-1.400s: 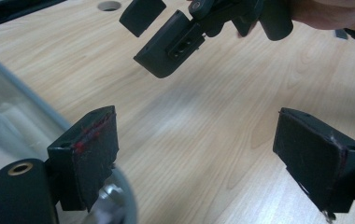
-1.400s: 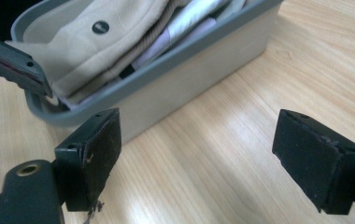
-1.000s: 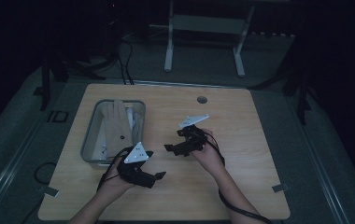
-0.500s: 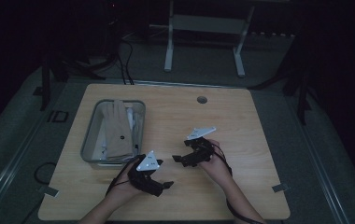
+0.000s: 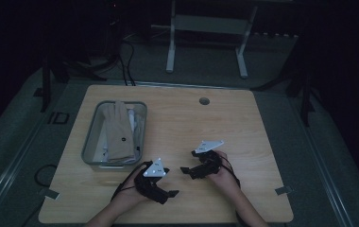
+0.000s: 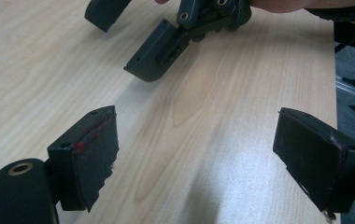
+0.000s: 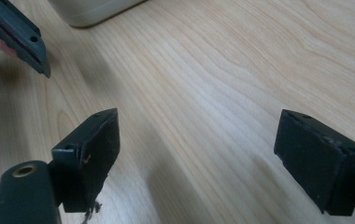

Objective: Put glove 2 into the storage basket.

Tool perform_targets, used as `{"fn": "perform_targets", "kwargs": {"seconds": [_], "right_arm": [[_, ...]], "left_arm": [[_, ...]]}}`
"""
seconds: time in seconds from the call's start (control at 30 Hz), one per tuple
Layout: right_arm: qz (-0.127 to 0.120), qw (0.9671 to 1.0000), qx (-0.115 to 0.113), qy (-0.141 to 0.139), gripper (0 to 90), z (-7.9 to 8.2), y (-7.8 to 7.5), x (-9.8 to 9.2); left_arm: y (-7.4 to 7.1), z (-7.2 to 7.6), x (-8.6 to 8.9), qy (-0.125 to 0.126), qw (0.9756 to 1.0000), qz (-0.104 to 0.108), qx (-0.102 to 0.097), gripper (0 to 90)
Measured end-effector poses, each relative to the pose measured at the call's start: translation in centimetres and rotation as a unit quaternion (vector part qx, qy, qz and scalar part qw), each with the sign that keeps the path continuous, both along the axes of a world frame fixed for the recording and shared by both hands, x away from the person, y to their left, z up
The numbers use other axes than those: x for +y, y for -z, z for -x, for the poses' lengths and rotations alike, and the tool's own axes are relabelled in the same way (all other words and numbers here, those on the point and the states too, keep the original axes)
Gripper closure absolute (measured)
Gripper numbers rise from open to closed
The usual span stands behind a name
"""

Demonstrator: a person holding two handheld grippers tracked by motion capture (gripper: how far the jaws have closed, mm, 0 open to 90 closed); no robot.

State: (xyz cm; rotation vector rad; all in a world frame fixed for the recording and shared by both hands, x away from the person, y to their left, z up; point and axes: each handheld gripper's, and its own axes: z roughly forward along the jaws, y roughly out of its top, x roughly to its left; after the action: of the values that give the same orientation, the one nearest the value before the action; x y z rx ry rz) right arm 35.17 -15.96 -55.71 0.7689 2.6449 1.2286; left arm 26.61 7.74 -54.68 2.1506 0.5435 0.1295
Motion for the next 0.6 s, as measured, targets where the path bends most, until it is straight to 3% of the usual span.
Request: {"fn": "perform_targets", "kwargs": {"seconds": [0.27, 0.6], "right_arm": [[-0.008, 0.9997, -0.013, 0.021, 14.4, 0.3, 0.5, -1.3], [-0.017, 0.9994, -0.018, 0.023, 14.2, 0.4, 0.9, -1.8]], "left_arm": [[0.6, 0.1, -0.5, 0.012, 0.9999, 0.002, 0.011, 14.7], [1.3, 0.0, -1.0, 0.019, 0.9996, 0.001, 0.022, 14.7]]}}
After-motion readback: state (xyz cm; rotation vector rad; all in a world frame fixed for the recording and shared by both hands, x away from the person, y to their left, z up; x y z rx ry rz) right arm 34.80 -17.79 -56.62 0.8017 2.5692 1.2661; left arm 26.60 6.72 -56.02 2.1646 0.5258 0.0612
